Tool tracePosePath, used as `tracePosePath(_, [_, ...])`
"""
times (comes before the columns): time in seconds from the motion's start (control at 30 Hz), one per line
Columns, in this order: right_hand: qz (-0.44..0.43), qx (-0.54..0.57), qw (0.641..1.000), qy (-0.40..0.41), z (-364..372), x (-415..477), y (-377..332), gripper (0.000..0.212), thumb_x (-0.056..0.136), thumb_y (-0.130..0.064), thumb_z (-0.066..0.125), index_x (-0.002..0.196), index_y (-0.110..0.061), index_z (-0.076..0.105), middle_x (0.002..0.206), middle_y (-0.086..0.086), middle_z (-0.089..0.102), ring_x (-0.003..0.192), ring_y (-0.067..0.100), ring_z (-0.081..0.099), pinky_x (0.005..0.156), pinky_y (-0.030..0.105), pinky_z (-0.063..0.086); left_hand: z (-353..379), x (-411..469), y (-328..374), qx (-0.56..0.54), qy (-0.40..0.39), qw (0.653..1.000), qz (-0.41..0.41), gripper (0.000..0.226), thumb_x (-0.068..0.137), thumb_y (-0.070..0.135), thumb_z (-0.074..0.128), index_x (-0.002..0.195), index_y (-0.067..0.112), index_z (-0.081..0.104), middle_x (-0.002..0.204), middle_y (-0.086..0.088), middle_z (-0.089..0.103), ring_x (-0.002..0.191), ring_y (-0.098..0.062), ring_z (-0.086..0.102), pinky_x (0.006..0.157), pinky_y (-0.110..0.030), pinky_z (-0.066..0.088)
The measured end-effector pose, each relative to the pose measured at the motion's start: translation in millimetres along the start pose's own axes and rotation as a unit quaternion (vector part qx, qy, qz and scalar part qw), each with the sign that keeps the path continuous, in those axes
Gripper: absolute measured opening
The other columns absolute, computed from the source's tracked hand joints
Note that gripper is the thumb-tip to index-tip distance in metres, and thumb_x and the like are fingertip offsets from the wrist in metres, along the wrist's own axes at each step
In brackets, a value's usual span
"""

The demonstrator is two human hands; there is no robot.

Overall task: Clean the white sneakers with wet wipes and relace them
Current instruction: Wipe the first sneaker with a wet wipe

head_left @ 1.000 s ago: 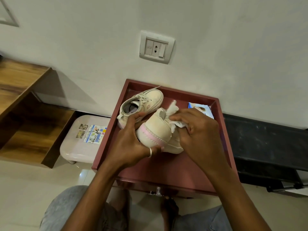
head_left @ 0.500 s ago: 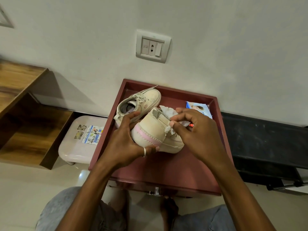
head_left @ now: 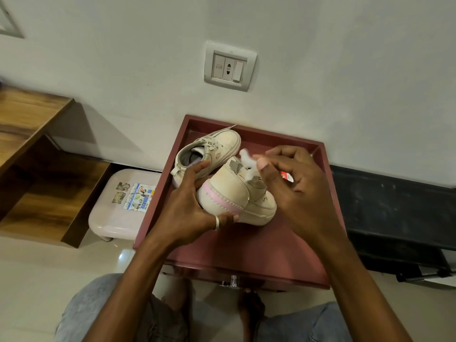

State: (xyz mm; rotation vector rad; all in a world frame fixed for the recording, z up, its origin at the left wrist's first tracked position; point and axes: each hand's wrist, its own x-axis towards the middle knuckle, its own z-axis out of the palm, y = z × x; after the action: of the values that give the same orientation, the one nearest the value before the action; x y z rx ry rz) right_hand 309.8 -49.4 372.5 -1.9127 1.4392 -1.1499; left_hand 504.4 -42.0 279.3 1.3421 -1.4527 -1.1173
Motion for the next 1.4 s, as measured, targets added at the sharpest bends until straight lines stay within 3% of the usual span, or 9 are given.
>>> tracePosePath(0.23, [-0.056,-0.121,0.991,0.001,1.2,-2.0,18.2,0.023,0.083,-0.01,0.076,0.104,-0.018,0.075,0.1,-0.004,0.07,0.089,0.003,0.061,0.078,0.018,0.05,-1.3,-0.9,-0.2,0.007,-0.003,1.0,0.002,0.122,0.047,0.047,0.097,0.149,0.038,0.03,0.135,0.012,0.063,0.115,-0.01,0.067,0.094,-0.04,0.06])
tracePosePath(0.37, [-0.006,-0.096,0.995,-0.008,-3.1,-1.5,11.0,0.035,0.081,-0.013,0.077,0.113,-0.025,0.073,0.097,-0.015,0.073,0.082,-0.002,0.065,0.076,0.012,0.051,-1.6,-0.3,0.4,0.013,-0.007,1.0,0.001,0.12,0.05,0.045,0.097,0.149,0.039,0.03,0.134,0.016,0.062,0.113,-0.007,0.067,0.092,-0.035,0.06])
tracePosePath(0.57, [-0.046,-0.068,0.997,0.01,20.9,7.2,-1.2,0.032,0.083,-0.008,0.073,0.114,-0.016,0.072,0.104,-0.007,0.074,0.092,0.004,0.068,0.084,0.027,0.056,0.6,-2.3,-2.7,0.022,-0.013,1.0,0.01,0.117,0.056,0.029,0.101,0.149,0.04,0.031,0.134,0.021,0.06,0.115,-0.002,0.065,0.094,-0.029,0.058])
tracePosePath(0.67, [-0.007,-0.089,0.995,-0.048,6.0,4.0,10.0,0.03,0.085,-0.008,0.07,0.111,-0.022,0.072,0.099,-0.012,0.074,0.09,-0.002,0.066,0.083,0.022,0.054,-1.2,-2.2,-1.4,0.021,-0.018,1.0,0.014,0.121,0.052,0.04,0.099,0.152,0.039,0.031,0.134,0.028,0.059,0.118,0.0,0.063,0.095,-0.027,0.057])
tracePosePath(0.77, [0.003,-0.147,0.986,-0.079,-10.5,0.3,25.6,0.031,0.085,-0.003,0.069,0.107,-0.024,0.074,0.093,-0.017,0.072,0.087,-0.006,0.063,0.078,0.014,0.051,-1.6,-1.7,2.2,0.033,-0.024,0.999,0.023,0.108,0.057,0.028,0.1,0.146,0.038,0.039,0.124,0.041,0.058,0.115,0.009,0.061,0.09,-0.017,0.055])
tracePosePath(0.93, [0.021,-0.068,0.993,-0.096,-4.7,1.9,15.5,0.033,0.082,-0.001,0.071,0.109,-0.02,0.074,0.096,-0.014,0.073,0.087,-0.005,0.067,0.081,0.015,0.053,-3.5,-1.3,-1.9,0.046,-0.029,0.998,0.028,0.088,0.06,0.028,0.099,0.137,0.037,0.057,0.123,0.014,0.071,0.111,-0.008,0.069,0.092,-0.036,0.06])
tracePosePath(1.07, [-0.01,-0.011,0.996,-0.087,6.0,2.2,4.0,0.027,0.082,-0.005,0.072,0.104,-0.021,0.075,0.093,-0.015,0.074,0.086,-0.002,0.068,0.079,0.016,0.054,-3.1,-2.5,-1.0,0.048,-0.036,0.998,0.029,0.087,0.061,0.02,0.099,0.138,0.03,0.059,0.12,0.012,0.073,0.109,-0.008,0.07,0.091,-0.031,0.06])
tracePosePath(1.27, [-0.076,-0.162,0.977,-0.115,-13.1,0.8,41.1,0.029,0.072,0.012,0.072,0.089,-0.011,0.078,0.089,-0.003,0.074,0.093,0.004,0.061,0.079,0.0,0.041,-9.1,-2.7,3.0,0.067,-0.065,0.994,0.048,0.089,0.062,0.018,0.098,0.139,0.032,0.056,0.125,0.019,0.069,0.116,0.0,0.064,0.095,-0.023,0.056])
tracePosePath(1.4, [-0.055,-0.222,0.97,-0.076,-18.4,0.9,55.6,0.025,0.074,0.007,0.074,0.089,-0.013,0.078,0.089,0.0,0.074,0.081,0.007,0.064,0.077,0.011,0.049,-15.1,-2.1,-1.6,0.093,-0.09,0.989,0.069,0.093,0.062,0.018,0.097,0.139,0.042,0.053,0.132,0.02,0.062,0.124,0.0,0.057,0.099,-0.021,0.051])
